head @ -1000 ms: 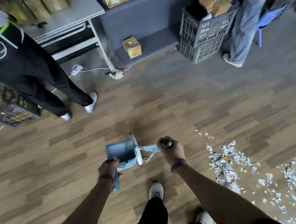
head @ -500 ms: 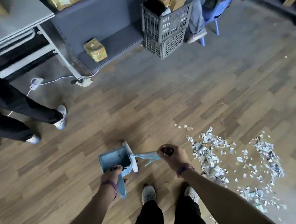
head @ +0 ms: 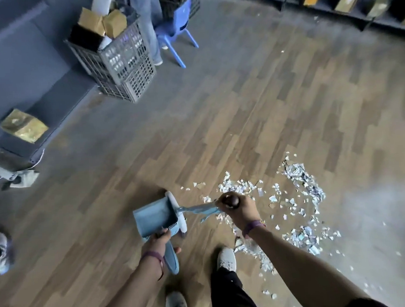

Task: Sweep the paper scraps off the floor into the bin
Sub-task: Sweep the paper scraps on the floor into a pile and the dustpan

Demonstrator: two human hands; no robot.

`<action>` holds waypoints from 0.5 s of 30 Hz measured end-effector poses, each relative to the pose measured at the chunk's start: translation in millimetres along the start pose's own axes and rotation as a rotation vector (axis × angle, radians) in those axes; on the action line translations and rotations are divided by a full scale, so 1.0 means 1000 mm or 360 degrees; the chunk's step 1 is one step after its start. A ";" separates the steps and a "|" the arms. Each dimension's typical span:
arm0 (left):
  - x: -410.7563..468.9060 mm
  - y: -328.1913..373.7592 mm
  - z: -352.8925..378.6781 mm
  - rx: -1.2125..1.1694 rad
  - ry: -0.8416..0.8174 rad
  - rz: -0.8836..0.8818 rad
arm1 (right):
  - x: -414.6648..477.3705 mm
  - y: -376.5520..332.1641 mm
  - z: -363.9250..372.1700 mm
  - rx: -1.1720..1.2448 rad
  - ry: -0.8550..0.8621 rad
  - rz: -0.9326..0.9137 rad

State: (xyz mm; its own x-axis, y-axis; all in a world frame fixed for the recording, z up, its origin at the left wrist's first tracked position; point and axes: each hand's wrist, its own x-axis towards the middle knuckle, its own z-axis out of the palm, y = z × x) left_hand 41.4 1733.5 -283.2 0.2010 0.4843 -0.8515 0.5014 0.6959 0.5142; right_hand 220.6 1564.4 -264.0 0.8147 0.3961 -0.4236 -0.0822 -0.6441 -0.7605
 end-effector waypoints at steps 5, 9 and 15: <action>0.001 0.025 0.094 0.0211 -0.0101 0.0013 | 0.033 0.033 -0.077 0.0049 0.0240 0.0182; -0.002 0.039 0.157 0.0414 -0.0241 0.0031 | 0.037 0.059 -0.132 0.0050 0.0441 0.0315; -0.014 0.051 0.231 0.0655 -0.0405 0.0062 | 0.027 0.080 -0.188 0.0198 0.0790 0.0478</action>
State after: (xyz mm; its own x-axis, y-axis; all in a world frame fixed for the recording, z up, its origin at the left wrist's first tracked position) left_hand 258.5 1639.4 -268.9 0.3997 0.3250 -0.8571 0.7704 0.3876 0.5062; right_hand 343.7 1400.8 -244.1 0.9139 -0.1643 -0.3712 -0.3930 -0.5875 -0.7074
